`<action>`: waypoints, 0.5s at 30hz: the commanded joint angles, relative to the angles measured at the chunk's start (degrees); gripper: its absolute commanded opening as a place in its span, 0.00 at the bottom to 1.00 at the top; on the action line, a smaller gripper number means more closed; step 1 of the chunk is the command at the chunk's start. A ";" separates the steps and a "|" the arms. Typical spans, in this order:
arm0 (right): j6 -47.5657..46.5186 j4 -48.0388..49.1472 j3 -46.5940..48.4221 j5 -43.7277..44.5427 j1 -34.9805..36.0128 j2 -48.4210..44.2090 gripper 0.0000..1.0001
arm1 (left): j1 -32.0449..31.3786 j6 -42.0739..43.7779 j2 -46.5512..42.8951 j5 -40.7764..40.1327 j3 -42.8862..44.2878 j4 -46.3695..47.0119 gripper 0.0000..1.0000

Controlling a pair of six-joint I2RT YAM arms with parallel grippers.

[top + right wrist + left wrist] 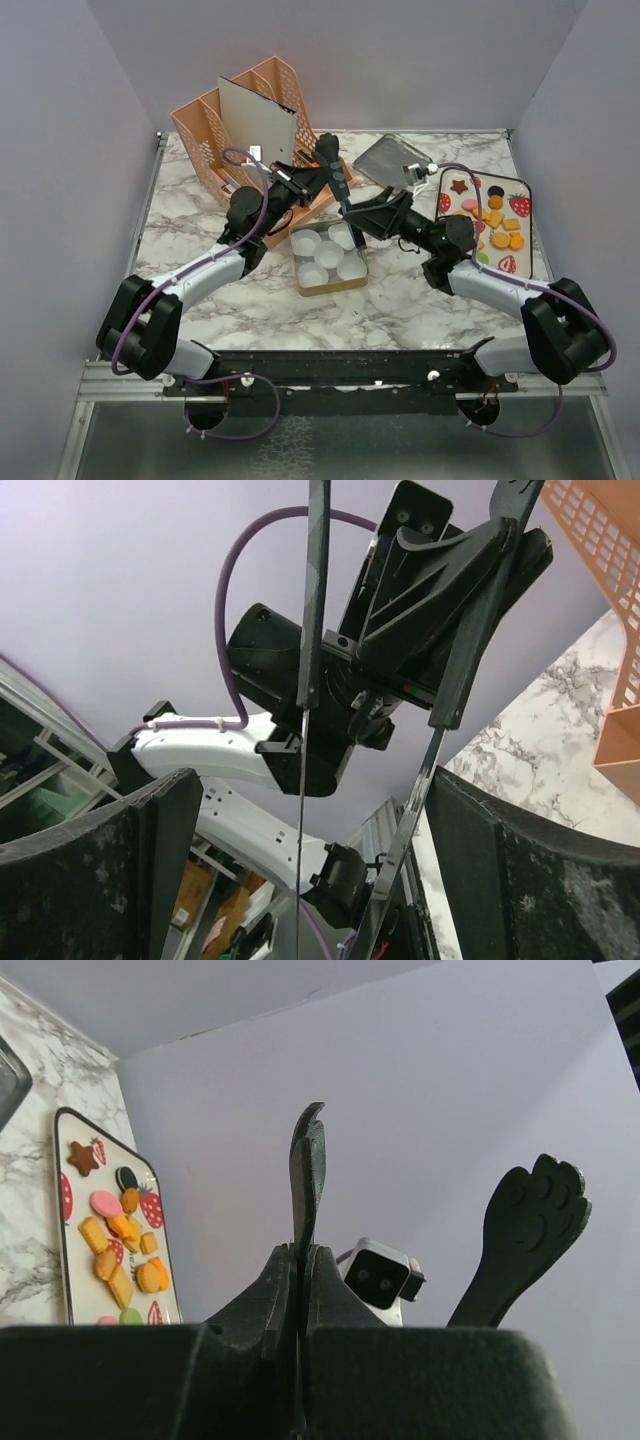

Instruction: Pack the cookies

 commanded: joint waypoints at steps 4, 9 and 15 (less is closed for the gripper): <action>1.01 3.78 2.16 -3.01 -0.33 2.02 0.95 | -1.83 -1.95 1.44 1.92 2.15 7.21 0.00; 1.47 5.65 2.26 -3.97 -0.33 2.36 0.86 | -2.03 -2.43 1.56 2.22 1.56 8.12 0.00; 0.51 5.00 2.03 -4.45 -0.33 1.40 0.75 | -2.03 -2.04 1.82 2.49 1.70 8.50 0.00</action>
